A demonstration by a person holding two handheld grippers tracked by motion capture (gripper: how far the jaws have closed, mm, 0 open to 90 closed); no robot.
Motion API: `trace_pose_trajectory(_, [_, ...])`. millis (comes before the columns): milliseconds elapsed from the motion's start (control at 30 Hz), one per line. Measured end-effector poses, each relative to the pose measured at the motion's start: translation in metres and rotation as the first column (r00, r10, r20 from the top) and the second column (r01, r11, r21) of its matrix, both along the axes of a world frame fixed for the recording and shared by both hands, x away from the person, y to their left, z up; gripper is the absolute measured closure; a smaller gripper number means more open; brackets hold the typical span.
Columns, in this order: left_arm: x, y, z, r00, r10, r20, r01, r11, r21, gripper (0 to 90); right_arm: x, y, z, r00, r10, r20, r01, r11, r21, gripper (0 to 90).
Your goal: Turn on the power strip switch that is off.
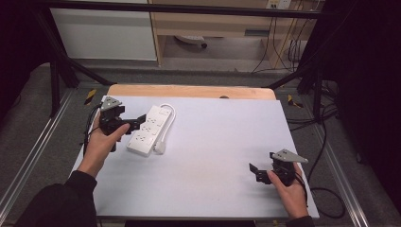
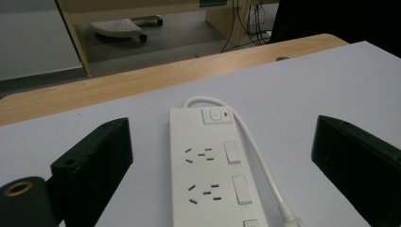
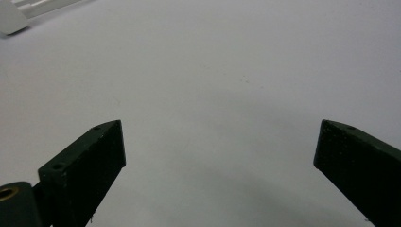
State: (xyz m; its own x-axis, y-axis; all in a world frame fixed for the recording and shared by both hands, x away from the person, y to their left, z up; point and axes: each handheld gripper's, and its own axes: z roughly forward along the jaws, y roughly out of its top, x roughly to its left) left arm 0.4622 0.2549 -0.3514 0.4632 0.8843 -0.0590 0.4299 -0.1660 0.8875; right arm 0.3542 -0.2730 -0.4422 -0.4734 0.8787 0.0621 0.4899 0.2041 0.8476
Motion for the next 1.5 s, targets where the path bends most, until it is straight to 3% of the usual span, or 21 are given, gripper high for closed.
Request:
trace_pose_trajectory(267, [0.002, -0.004, -0.004, 0.9998, -0.012, -0.016, 0.013, 0.9997, 0.022, 11.1, 0.001, 0.001, 0.000, 1.0000, 0.001, -0.004, -0.001, 1.000, 0.001, 3.4])
trace_pose_trajectory(500, [0.003, -0.010, -0.007, 0.9990, -0.038, -0.024, 0.039, 0.9983, 0.044, 22.1, 0.001, 0.001, -0.001, 1.0000, 0.001, -0.005, -0.001, 1.000, -0.006, 3.4])
trace_pose_trajectory(833, [-0.001, -0.017, -0.008, 0.9991, -0.043, -0.003, 0.043, 0.9980, 0.045, 40.0, 0.001, 0.002, -0.001, 0.9999, 0.007, -0.009, -0.007, 1.000, -0.008, 3.4])
trace_pose_trajectory(1133, [-0.002, -0.025, -0.013, 0.9977, -0.060, -0.031, 0.062, 0.9963, 0.060, 52.0, 0.001, 0.002, -0.001, 0.9999, 0.008, -0.007, -0.008, 1.000, -0.009, 3.4])
trace_pose_trajectory(1367, [-0.003, -0.029, -0.018, 0.9965, -0.071, -0.046, 0.073, 0.9961, 0.050, 60.2, 0.001, 0.002, -0.001, 0.9999, 0.009, -0.005, -0.009, 1.000, -0.010, 3.4])
trace_pose_trajectory(1500, [-0.003, -0.030, -0.020, 0.9951, -0.081, -0.057, 0.082, 0.9963, 0.024, 64.6, 0.001, 0.002, -0.001, 0.9999, 0.009, -0.007, -0.009, 1.000, -0.009, 3.5])
